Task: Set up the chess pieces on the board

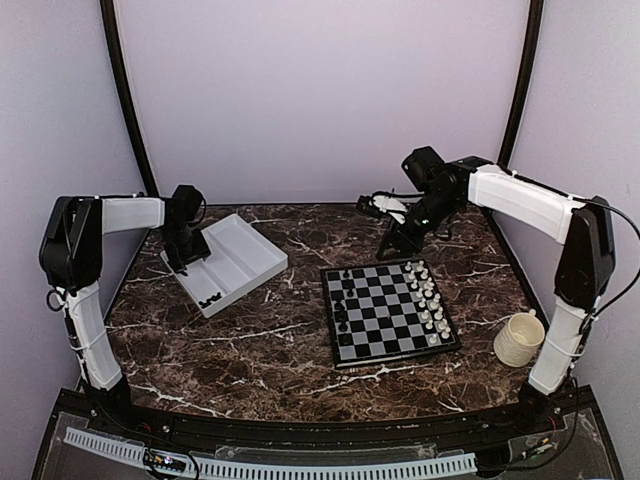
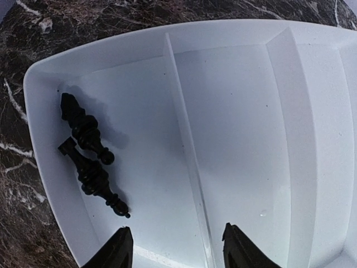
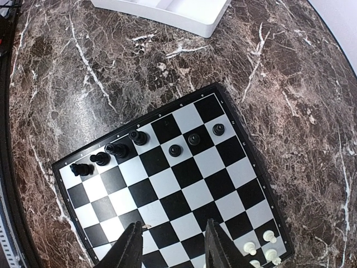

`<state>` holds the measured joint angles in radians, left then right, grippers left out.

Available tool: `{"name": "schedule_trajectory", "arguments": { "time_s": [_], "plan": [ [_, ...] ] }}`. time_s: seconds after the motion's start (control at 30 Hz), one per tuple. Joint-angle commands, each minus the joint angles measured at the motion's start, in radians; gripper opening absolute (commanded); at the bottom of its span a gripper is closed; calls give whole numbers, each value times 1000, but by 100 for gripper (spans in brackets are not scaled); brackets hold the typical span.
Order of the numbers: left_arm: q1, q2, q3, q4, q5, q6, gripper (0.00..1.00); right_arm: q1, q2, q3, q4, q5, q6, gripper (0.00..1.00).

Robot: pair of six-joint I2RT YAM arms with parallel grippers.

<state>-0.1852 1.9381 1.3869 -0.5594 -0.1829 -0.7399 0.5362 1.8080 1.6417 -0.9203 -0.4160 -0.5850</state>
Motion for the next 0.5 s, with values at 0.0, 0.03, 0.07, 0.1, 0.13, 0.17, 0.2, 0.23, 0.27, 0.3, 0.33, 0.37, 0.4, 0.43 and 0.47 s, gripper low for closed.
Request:
{"name": "schedule_trajectory", "arguments": {
  "time_s": [0.0, 0.03, 0.07, 0.1, 0.13, 0.17, 0.2, 0.23, 0.27, 0.3, 0.33, 0.37, 0.4, 0.43, 0.47],
  "plan": [
    [6, -32, -16, -7, -58, -119, 56, 5, -10, -17, 16, -21, 9, 39],
    [6, -39, -31, -1, -66, -139, 55, 5, -9, -17, 17, -23, 9, 39],
    [6, -44, -39, 5, -68, -146, 55, 5, -7, -16, 17, -24, 10, 39],
    [6, -56, -55, 24, -70, -156, 54, 5, -5, -16, 16, -26, 10, 39],
    [6, -63, -62, 30, -71, -161, 53, 5, -4, -16, 15, -30, 10, 39],
    [6, -78, -77, 41, -78, -171, 53, 5, -3, -16, 14, -31, 10, 39],
    [6, -85, -83, 46, -82, -177, 53, 5, -3, -17, 15, -33, 10, 39],
    [6, -99, -96, 51, -96, -190, 53, 5, -4, -17, 14, -35, 10, 39],
    [6, -105, -101, 52, -105, -197, 52, 5, -4, -18, 14, -35, 11, 39],
    [6, -115, -113, 56, -122, -208, 52, 5, -4, -19, 15, -35, 11, 39],
    [6, -118, -117, 57, -135, -213, 52, 5, -4, -19, 14, -35, 11, 39],
    [6, -121, -121, 55, -141, -225, 52, 5, -3, -20, 14, -36, 12, 39],
    [6, -125, -121, 55, -147, -227, 51, 5, -3, -20, 14, -37, 13, 39],
    [6, -128, -116, 56, -148, -224, 51, 5, -1, -20, 14, -37, 14, 39],
    [6, -138, -114, 63, -146, -217, 49, 5, 0, -20, 13, -38, 14, 39]
  ]
}}
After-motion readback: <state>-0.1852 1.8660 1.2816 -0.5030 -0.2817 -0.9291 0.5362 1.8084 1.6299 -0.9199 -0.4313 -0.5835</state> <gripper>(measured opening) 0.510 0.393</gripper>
